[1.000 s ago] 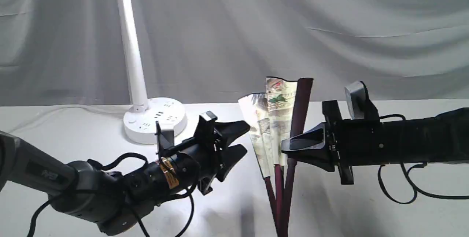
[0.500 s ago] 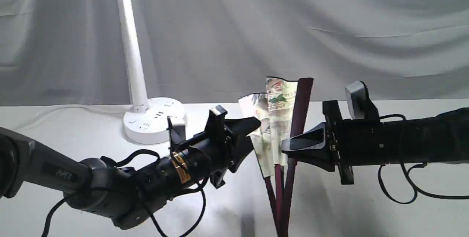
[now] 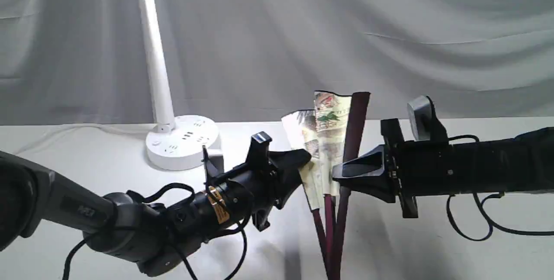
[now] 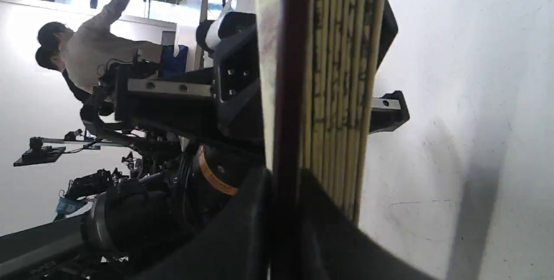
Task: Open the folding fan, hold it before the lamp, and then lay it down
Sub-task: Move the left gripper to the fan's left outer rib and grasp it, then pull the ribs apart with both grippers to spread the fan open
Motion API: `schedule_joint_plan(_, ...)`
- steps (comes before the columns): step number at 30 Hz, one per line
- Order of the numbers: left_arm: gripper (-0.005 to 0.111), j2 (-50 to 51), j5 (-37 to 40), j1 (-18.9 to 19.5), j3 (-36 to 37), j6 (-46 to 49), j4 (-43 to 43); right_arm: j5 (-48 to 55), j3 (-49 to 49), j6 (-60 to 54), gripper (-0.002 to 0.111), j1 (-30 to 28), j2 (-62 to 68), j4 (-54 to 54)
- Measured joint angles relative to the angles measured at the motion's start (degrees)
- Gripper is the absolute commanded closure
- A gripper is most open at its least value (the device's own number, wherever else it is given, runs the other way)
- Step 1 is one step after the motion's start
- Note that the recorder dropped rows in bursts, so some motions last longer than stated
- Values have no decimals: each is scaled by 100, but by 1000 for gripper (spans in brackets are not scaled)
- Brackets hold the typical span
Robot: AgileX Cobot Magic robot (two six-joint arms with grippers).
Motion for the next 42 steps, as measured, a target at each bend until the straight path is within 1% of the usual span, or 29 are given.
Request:
schedule_joint_plan(6, 75, 0, -111, 0, 0, -88, 0, 0, 0, 0, 108, 0, 0, 0)
schedule_joint_plan(10, 80, 0, -136, 0, 0, -98, 0, 0, 0, 0, 108, 0, 0, 0)
schedule_joint_plan(12, 85, 0, -136, 0, 0, -98, 0, 0, 0, 0, 108, 0, 0, 0)
schedule_joint_plan(15, 105, 0, -136, 0, 0, -109, 10, 0, 0, 0, 108, 0, 0, -11)
schedule_joint_plan(16, 107, 0, -136, 0, 0, -109, 10, 0, 0, 0, 108, 0, 0, -11)
schedule_joint_plan(23, 107, 0, -215, 0, 0, -109, 22, 10, 0, 46, 108, 0, 0, -11)
schedule_joint_plan(29, 107, 10, -505, 0, 0, -98, -173, 53, 0, 58, 108, 0, -8, 84)
schedule_joint_plan(38, 107, 10, -552, 0, 0, -98, -282, 63, 0, 58, 108, -2, -22, 165)
schedule_joint_plan(42, 107, 35, -628, -23, 188, -98, -507, 63, 0, 58, 108, -2, -22, 155)
